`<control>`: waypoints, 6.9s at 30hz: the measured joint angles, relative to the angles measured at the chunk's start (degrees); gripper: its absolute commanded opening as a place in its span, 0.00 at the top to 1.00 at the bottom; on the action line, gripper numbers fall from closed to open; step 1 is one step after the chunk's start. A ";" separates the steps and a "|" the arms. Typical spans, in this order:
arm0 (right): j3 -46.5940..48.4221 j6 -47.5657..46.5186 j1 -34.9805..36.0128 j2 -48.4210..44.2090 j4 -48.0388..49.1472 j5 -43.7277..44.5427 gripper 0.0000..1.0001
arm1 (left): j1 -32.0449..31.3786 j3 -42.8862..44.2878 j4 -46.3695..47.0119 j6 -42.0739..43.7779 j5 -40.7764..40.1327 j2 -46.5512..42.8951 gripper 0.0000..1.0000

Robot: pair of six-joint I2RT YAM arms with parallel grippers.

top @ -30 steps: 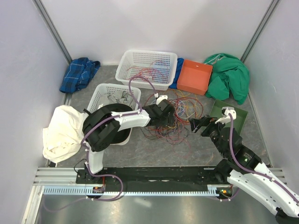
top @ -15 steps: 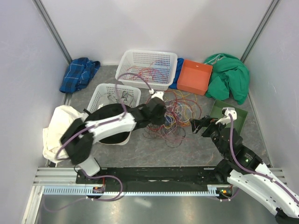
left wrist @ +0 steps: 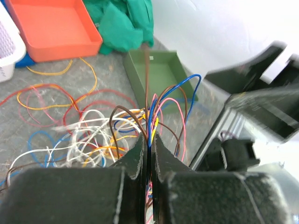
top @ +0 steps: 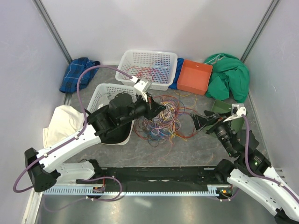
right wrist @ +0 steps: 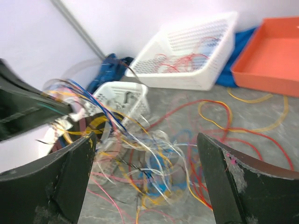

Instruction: Untangle the cables

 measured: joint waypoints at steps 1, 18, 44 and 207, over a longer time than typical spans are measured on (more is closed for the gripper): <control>0.44 -0.33 0.00 0.48 0.98 -1.31 0.05 | 0.00 -0.44 -0.02 0.61 0.81 0.09 0.98; 3.28 -2.03 0.00 14.01 10.38 -11.74 0.47 | -0.02 -2.10 0.42 2.69 4.37 1.55 0.98; 30.12 -9.09 0.00 23.56 7.13 -2.84 1.00 | -0.02 -9.05 -4.55 -3.19 -8.90 -1.05 0.00; 52.87 -8.68 -4.50 45.07 -13.03 5.35 1.00 | -7.41 -40.24 66.42 -3.61 2.60 8.96 0.98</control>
